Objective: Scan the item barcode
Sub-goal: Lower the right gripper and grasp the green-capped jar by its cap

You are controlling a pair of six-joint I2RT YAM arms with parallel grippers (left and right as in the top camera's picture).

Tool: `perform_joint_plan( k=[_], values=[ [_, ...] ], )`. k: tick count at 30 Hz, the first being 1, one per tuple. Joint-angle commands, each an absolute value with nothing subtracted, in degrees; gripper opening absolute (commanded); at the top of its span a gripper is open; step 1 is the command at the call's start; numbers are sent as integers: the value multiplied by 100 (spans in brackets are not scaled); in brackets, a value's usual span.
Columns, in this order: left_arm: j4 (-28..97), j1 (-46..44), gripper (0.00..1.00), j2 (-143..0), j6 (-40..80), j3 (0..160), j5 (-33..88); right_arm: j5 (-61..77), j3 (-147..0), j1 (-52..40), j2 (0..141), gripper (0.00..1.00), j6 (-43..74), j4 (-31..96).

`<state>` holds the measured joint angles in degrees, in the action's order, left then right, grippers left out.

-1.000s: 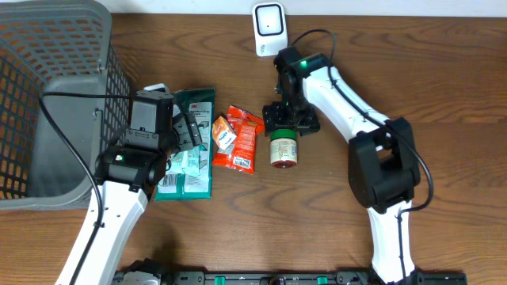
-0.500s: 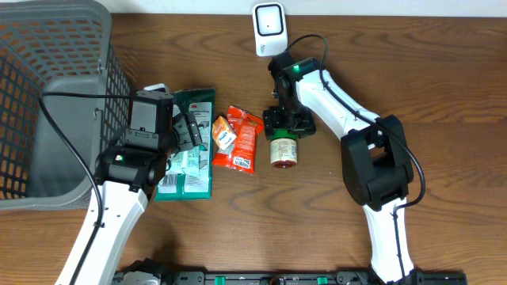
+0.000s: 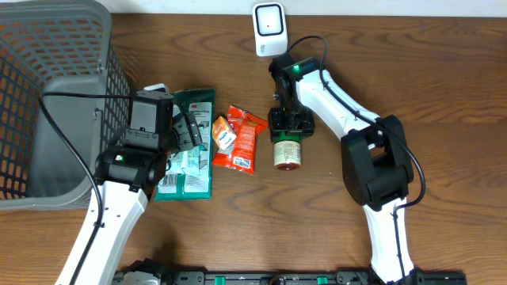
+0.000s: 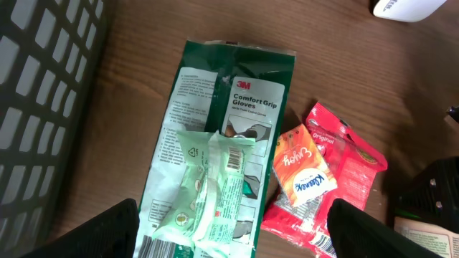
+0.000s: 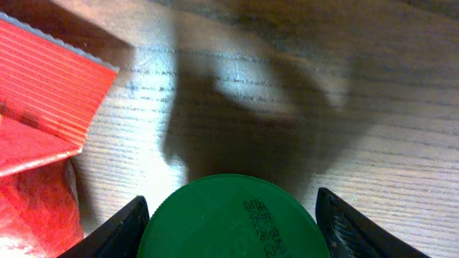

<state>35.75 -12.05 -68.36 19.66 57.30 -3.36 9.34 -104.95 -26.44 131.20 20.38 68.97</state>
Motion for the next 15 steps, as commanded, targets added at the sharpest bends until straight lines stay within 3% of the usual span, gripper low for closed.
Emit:
perform_joint_plan(
  k=[1, 10, 15],
  values=[
    [3575, -1186, 84, -6816, 1977, 5841, -346, 906, -10575, -2657, 12696, 58, 1909, 7000],
    [3573, -1186, 84, -6816, 1977, 5841, -349, 705, -10569, -2668, 12300, 53, 1835, 7443],
    [3575, -1186, 84, -6816, 1977, 5841, -349, 392, -10562, -2738, 12300, 55, 1837, 7588]
  ],
)
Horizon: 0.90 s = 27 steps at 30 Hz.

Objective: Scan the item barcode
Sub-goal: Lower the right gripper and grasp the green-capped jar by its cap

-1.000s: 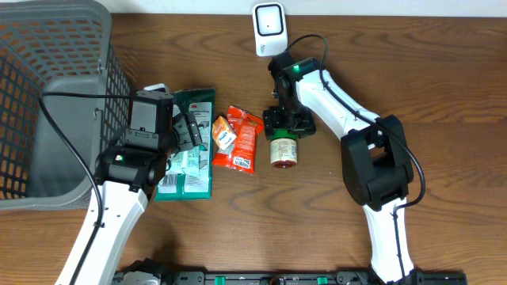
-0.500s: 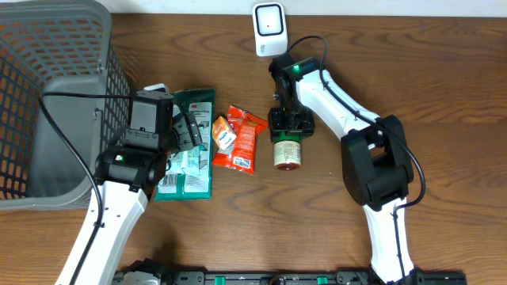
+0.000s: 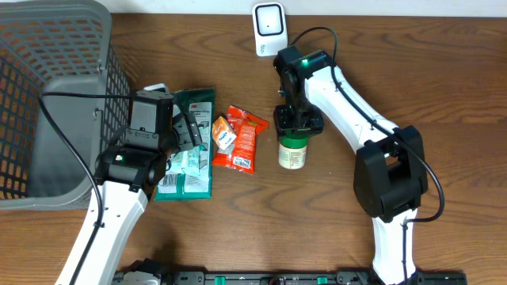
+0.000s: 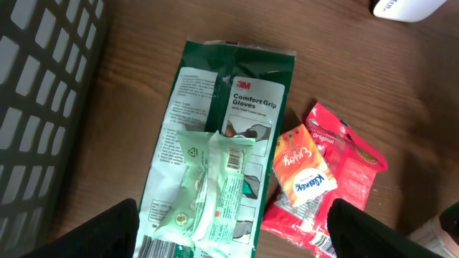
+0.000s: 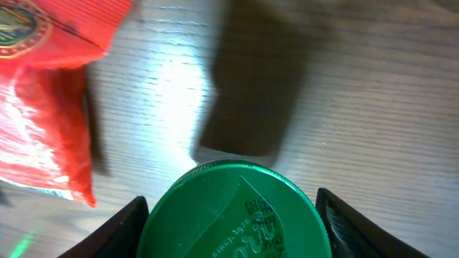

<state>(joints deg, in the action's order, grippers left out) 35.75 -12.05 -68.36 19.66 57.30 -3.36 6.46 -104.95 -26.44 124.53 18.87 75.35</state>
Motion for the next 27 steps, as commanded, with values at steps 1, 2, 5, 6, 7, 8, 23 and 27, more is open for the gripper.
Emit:
perform_joint_plan(
  k=[1, 2, 5, 6, 7, 8, 23, 27],
  values=[
    [3575, -1186, 84, -6816, 1977, 5841, -346, 379, -10560, -2744, 12300, 55, 1837, 7594],
    [3573, -1186, 84, -6816, 1977, 5841, -349, 322, -10562, -2753, 12300, 56, 1839, 7612],
    [3575, -1186, 84, -6816, 1977, 5841, -349, 224, -10562, -2753, 12300, 53, 1837, 7494],
    [3573, -1186, 84, -6816, 1977, 5841, -346, 191, -10562, -2755, 12300, 52, 1839, 7446],
    [3573, -1186, 84, -6816, 1977, 5841, -349, 169, -10562, -2755, 12300, 52, 1839, 7387],
    [3573, -1186, 84, -6816, 1977, 5841, -349, 163, -10562, -2755, 12300, 52, 1839, 7334],
    [3573, -1186, 84, -6816, 1977, 5841, -349, -228, -10562, -2873, 11996, 49, 1870, 7225],
    [3575, -1186, 84, -6816, 1977, 5841, -349, -235, -10554, -2976, 11955, 50, 1970, 7461]
  ],
)
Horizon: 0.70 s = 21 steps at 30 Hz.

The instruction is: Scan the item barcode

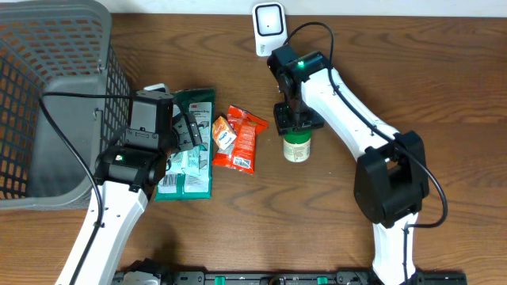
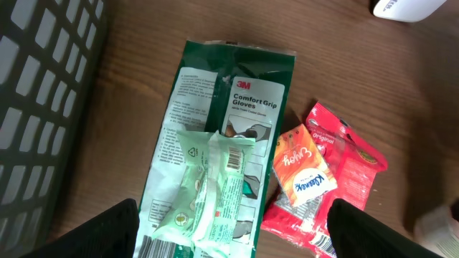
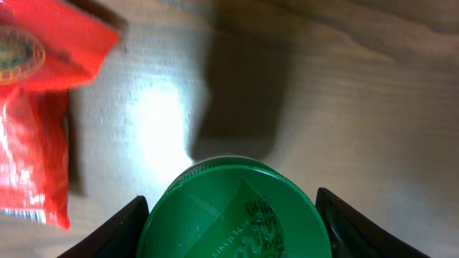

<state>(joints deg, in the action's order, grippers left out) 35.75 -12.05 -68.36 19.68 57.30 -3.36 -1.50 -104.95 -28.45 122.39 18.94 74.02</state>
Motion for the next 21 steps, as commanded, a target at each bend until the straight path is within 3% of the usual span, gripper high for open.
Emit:
perform_joint_plan(
  k=[1, 6, 17, 21],
  values=[
    [3573, -1186, 84, -6816, 1977, 5841, -349, -233, -10503, -3017, 11959, 50, 1970, 7502],
    [3573, -1186, 84, -6816, 1977, 5841, -349, -242, -10490, -3114, 11959, 53, 2023, 7585],
    [3573, -1186, 84, -6816, 1977, 5841, -349, -904, -10403, -3301, 11957, 48, 2226, 6825],
    [3573, -1186, 84, -6816, 1977, 5841, -346, -1017, -10401, -3417, 11948, 37, 2228, 6877]
  ],
)
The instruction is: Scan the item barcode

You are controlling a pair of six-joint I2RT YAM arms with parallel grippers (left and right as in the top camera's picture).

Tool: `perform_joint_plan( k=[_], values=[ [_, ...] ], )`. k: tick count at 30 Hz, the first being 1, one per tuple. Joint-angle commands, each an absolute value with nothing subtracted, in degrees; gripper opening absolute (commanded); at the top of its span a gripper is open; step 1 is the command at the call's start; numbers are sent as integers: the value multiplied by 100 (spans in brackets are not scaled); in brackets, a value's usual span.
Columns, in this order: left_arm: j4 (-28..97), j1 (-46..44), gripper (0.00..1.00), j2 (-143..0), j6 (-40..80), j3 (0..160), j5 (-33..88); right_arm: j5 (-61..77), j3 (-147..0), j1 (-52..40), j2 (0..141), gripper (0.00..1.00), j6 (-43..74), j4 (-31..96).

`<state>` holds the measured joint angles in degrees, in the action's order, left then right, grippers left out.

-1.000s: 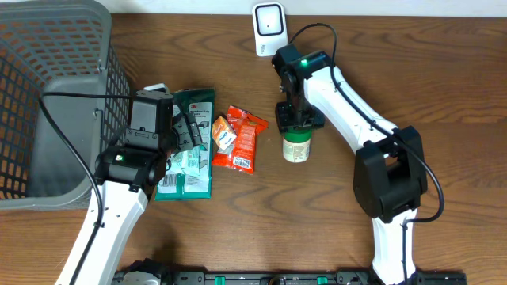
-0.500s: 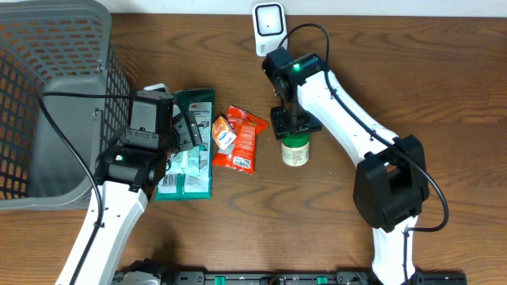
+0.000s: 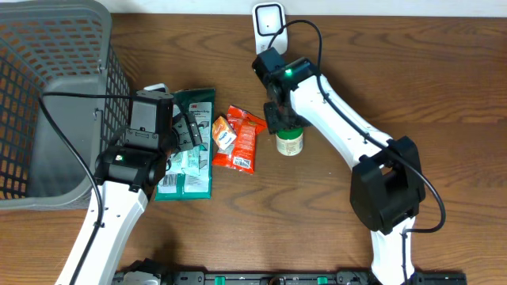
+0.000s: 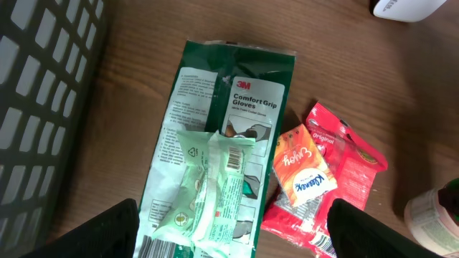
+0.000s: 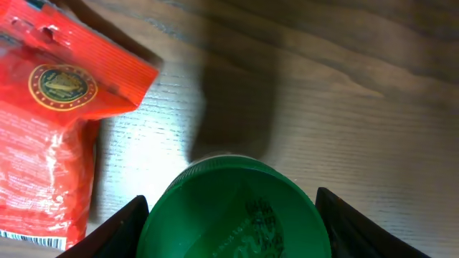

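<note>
A pale jar (image 3: 290, 143) with a green lid (image 5: 233, 211) hangs upright in my right gripper (image 3: 283, 121), which is shut on the lid; its fingers (image 5: 118, 229) flank the lid. The white scanner (image 3: 268, 21) stands at the table's far edge, just behind this gripper. The jar's label side shows at the edge of the left wrist view (image 4: 434, 215). My left gripper (image 4: 229, 240) stands open above a green glove packet (image 4: 215, 143), holding nothing.
A red snack bag (image 3: 242, 138) with a small orange tissue pack (image 3: 224, 133) on it lies left of the jar. A pale green wipes packet (image 4: 208, 190) lies on the glove packet. A grey mesh basket (image 3: 47, 103) fills the far left.
My right gripper has moved left and a little toward the scanner with the jar. The red bag now shows more in the right wrist view. The left arm has not moved.
The jar first lay on its side right of the red bag, with my right gripper at its lid. Then it stood upright in the gripper. After that it was a little further right, and now it is closer to the scanner.
</note>
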<state>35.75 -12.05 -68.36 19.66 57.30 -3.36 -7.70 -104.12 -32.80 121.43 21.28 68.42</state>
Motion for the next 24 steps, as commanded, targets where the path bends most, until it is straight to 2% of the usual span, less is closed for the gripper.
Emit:
perform_joint_plan(
  k=[1, 6, 11, 16, 24],
  values=[
    [3575, -1186, 84, -6816, 1977, 5841, -346, -1094, -10401, -3459, 11946, 35, 2228, 6882],
    [3575, -1186, 84, -6816, 1977, 5841, -349, -1197, -10363, -3505, 11640, 34, 2381, 6930],
    [3573, -1186, 84, -6816, 1977, 5841, -349, -1197, -9717, -3524, 10663, 38, 2370, 6700],
    [3573, -1186, 84, -6816, 1977, 5841, -349, -1168, -7985, -3518, 9891, 35, 2215, 5253],
    [3573, -1186, 84, -6816, 1977, 5841, -349, -1170, -6724, -3503, 9876, 33, 2224, 3682]
  ],
)
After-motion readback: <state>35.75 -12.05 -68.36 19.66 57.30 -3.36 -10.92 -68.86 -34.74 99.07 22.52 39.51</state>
